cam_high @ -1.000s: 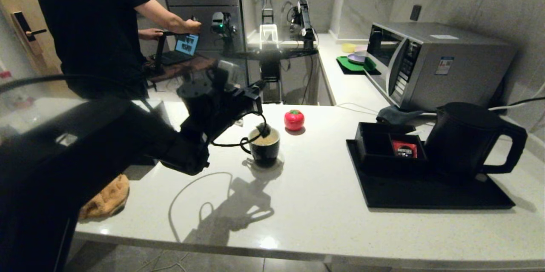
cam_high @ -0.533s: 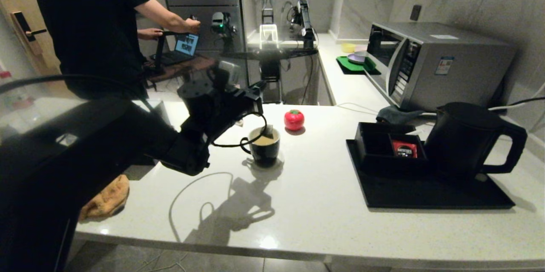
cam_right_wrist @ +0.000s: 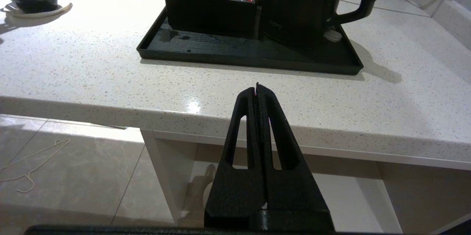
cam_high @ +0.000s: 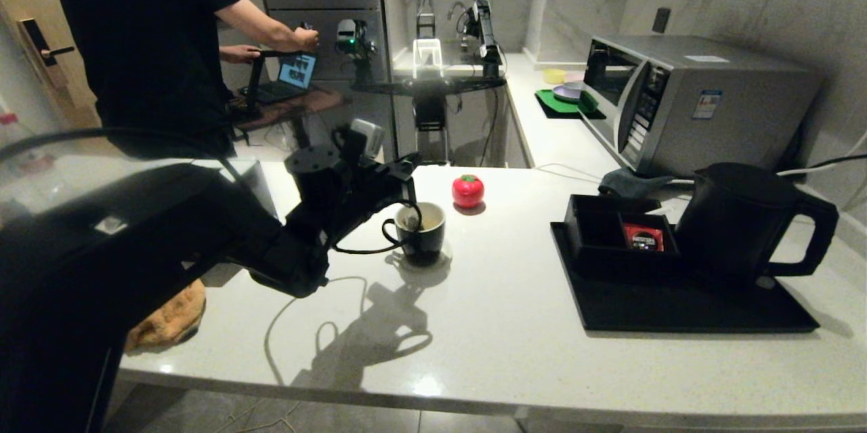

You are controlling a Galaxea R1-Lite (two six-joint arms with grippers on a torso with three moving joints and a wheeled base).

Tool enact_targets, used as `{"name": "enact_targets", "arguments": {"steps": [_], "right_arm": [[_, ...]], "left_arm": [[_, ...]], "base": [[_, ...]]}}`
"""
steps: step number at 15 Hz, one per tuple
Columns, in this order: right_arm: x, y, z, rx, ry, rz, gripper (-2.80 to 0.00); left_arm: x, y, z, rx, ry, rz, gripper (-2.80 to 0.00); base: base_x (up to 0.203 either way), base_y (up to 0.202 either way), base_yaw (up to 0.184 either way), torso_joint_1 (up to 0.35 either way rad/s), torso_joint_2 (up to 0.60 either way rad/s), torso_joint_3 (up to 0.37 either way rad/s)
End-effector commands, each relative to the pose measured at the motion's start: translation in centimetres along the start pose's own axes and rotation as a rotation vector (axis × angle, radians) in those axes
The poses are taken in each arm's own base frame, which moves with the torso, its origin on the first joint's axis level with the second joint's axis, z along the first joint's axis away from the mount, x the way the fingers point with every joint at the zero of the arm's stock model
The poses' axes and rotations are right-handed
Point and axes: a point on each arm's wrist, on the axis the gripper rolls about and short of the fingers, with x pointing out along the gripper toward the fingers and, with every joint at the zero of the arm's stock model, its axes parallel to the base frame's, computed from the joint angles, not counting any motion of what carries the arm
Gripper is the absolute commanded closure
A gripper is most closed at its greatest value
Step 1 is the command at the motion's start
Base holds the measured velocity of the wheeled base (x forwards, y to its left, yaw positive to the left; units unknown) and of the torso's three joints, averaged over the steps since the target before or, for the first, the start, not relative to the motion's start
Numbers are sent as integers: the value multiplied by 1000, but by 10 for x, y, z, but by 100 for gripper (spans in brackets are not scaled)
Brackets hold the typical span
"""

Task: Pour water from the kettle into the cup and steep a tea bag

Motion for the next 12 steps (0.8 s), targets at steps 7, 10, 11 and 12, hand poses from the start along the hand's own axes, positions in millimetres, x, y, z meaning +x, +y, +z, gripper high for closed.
{"name": "enact_targets", "arguments": {"steps": [7,10,11,12], "right_arm": [[0,0,0,-1,1,0,0],[0,0,0,-1,1,0,0],[0,0,0,-1,1,0,0],[0,0,0,-1,1,0,0]], "left_arm": [[-12,25,26,24,-55,60,0],[-17,32,37,34,-77,82,0],[-18,36,41,38,-86,92,0],[-20,38,45,42,-94,98,0]], "base": [[0,0,0,0,0,0],[0,0,0,0,0,0],[0,0,0,0,0,0],[0,0,0,0,0,0]]}}
